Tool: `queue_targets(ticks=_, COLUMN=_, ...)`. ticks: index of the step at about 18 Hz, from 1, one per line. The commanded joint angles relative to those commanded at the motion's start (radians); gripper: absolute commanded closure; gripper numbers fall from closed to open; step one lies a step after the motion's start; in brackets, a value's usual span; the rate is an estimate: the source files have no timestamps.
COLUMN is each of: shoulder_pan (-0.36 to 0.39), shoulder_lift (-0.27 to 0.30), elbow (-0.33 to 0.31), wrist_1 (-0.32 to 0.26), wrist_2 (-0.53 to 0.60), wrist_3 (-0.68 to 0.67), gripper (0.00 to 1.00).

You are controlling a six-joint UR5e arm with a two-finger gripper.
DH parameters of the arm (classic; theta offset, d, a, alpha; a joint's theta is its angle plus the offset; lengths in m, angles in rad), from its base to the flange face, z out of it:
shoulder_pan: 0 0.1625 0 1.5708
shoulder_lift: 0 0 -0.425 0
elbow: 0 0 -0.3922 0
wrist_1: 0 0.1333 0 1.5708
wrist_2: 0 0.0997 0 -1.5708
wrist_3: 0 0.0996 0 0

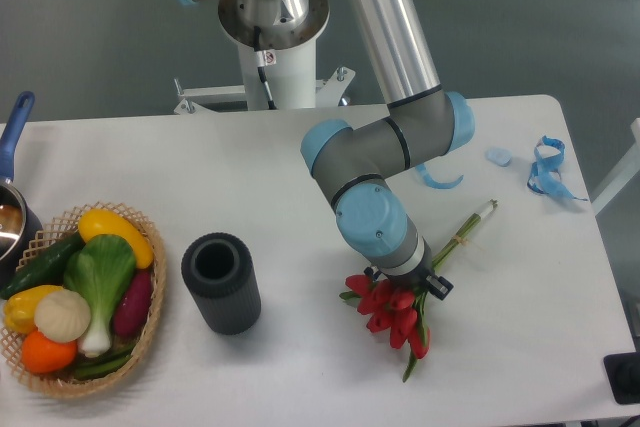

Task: Place the flowers on the table
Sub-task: 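Lower the tulip bouquet and lay it flat on the table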

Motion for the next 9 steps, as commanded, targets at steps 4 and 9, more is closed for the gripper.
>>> queue_targets(ticks=4, shoulder_pan=0.014, shoulder_lift=0.069, elbow=0.009, wrist_1=0.008, wrist_2=-0.08, wrist_3=-0.003, gripper=0.0)
queue_targets(ticks=9, shoulder_pan=0.077, shoulder_lift=0.196, elbow=0.014, wrist_1=-0.023, wrist_2=-0.088, wrist_3=0.023, gripper=0.0)
